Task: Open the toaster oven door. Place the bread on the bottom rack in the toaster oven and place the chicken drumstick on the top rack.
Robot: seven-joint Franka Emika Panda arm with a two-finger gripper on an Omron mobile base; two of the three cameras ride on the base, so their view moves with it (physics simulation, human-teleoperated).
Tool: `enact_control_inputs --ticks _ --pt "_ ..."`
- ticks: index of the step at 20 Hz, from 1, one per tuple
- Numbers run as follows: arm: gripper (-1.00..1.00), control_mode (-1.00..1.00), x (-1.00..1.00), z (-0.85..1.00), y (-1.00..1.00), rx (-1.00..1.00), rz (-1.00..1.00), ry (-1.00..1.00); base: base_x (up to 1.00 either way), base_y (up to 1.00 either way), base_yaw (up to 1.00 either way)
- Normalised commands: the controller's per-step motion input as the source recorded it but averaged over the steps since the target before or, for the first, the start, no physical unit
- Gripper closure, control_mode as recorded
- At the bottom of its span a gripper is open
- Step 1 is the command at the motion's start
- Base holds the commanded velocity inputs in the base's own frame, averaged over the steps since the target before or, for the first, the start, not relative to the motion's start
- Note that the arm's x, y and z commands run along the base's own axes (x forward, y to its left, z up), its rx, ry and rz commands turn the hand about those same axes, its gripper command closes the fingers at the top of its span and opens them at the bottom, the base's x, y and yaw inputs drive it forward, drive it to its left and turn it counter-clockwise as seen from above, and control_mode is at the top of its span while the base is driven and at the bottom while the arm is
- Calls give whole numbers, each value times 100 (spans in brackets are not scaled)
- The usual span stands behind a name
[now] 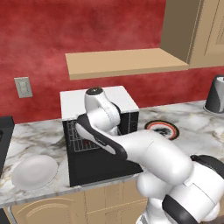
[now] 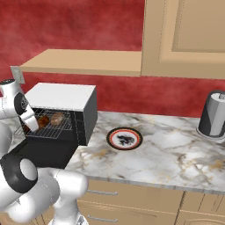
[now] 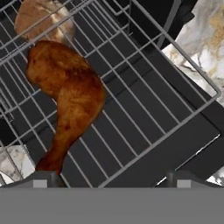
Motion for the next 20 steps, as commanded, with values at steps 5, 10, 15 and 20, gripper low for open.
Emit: enact_control_inputs --ticks 5,10,15,20 --pt "-100 -100 -56 1 -2 1 11 0 0 0 0" --pt "-100 -100 -51 -7 -5 4 9 6 0 0 0" --pt "-100 -100 -28 -37 -7 2 4 6 0 0 0" --pt "-100 -100 0 -57 -13 0 7 12 0 0 0"
